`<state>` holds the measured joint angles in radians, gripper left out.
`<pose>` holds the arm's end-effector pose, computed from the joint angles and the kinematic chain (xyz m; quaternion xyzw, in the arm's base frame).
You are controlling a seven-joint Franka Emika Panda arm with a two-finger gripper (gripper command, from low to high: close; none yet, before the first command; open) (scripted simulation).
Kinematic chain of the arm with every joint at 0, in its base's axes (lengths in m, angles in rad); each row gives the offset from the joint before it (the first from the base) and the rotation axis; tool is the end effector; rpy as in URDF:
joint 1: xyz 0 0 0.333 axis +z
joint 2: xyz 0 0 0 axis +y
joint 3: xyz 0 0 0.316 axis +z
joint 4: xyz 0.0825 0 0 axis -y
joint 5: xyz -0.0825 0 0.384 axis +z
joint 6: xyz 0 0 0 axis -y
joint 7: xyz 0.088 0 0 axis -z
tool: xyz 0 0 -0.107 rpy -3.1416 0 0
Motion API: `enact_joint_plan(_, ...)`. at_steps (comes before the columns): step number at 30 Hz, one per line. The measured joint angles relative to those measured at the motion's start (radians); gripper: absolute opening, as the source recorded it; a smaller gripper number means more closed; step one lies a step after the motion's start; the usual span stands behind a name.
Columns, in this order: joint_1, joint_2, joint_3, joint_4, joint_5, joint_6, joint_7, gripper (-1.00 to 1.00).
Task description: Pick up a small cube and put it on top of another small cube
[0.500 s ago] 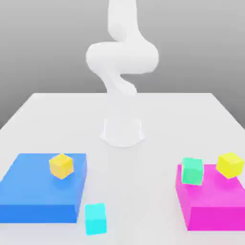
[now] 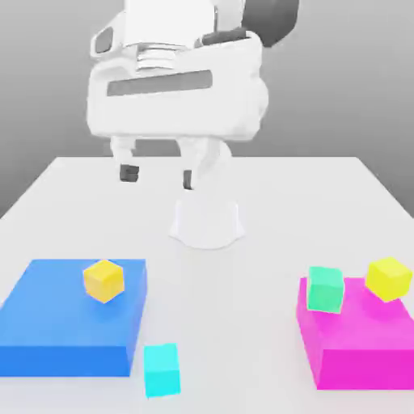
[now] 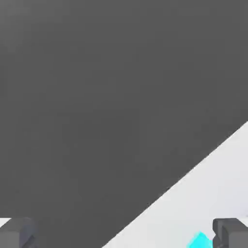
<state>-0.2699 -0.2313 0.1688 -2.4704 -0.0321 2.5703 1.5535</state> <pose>0.4763 -0.0469 0.4121 -0.6769 0.7172 -0.1418 0.0857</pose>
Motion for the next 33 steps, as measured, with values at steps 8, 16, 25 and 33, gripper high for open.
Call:
enact_joint_plan(8, -0.051, 0.26, -0.001, -0.077, -0.045, 0.121, 0.363, 0.0)
enact_joint_plan(16, -0.011, 0.53, -0.065, -0.096, -0.075, 0.294, 0.572, 0.0)
enact_joint_plan(25, 0.007, 0.598, -0.087, -0.084, -0.097, 0.35, 0.59, -1.0)
enact_joint_plan(33, 0.012, 0.333, 0.015, -0.13, 0.007, 0.137, 0.468, -1.0)
